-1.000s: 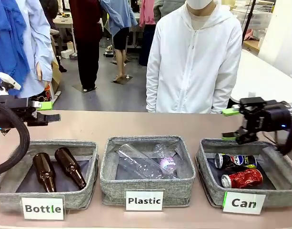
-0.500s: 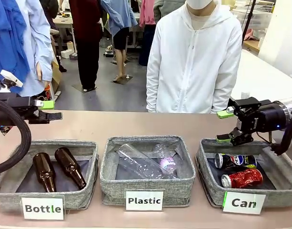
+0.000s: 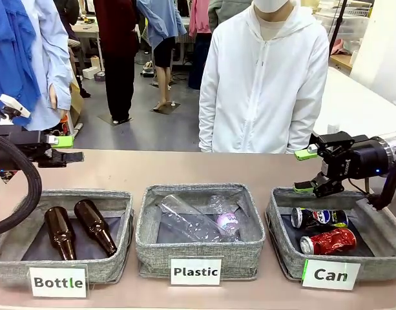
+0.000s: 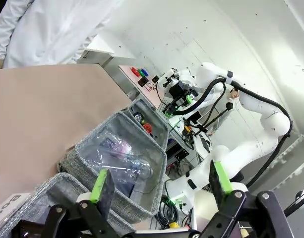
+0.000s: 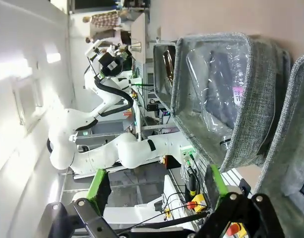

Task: Sort the can waste into the basket.
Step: Pick up the can waste from the table and place it in the right Fabric basket.

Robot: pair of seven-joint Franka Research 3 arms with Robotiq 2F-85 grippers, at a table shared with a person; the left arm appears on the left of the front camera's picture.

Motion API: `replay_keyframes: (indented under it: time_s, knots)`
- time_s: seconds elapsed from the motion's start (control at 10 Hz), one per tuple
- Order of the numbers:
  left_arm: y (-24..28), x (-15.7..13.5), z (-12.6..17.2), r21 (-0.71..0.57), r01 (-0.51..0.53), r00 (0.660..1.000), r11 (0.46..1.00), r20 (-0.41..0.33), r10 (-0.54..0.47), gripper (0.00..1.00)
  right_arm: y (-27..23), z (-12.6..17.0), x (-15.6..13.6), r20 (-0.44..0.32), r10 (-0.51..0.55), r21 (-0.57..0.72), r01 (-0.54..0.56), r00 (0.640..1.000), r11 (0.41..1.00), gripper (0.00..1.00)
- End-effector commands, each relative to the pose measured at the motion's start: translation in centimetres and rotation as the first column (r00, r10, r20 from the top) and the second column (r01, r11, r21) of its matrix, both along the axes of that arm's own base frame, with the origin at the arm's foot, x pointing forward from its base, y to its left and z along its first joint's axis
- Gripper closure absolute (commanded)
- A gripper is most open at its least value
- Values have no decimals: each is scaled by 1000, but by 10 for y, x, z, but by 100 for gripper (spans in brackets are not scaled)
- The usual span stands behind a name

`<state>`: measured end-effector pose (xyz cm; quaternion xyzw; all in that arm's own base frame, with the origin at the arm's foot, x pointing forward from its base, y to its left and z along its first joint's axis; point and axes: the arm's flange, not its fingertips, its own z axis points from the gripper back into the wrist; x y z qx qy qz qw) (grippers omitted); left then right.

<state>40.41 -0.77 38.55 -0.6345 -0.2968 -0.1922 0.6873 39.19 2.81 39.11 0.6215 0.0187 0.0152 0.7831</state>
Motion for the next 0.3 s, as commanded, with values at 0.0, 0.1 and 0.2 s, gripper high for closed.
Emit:
replay_keyframes:
  time_s: [0.0, 0.1, 0.2]
  knots:
    - [0, -3, 1, 1, 1, 1000, 1000, 0, -1, 0, 0, 3, 2, 10, -14, 1, 14, 1000, 1000, 0]
    - [0, -3, 1, 1, 1, 1000, 1000, 0, -1, 0, 0, 3, 2, 10, -14, 1, 14, 1000, 1000, 0]
    - [0, -3, 1, 1, 1, 1000, 1000, 0, -1, 0, 0, 3, 2, 10, -14, 1, 14, 1000, 1000, 0]
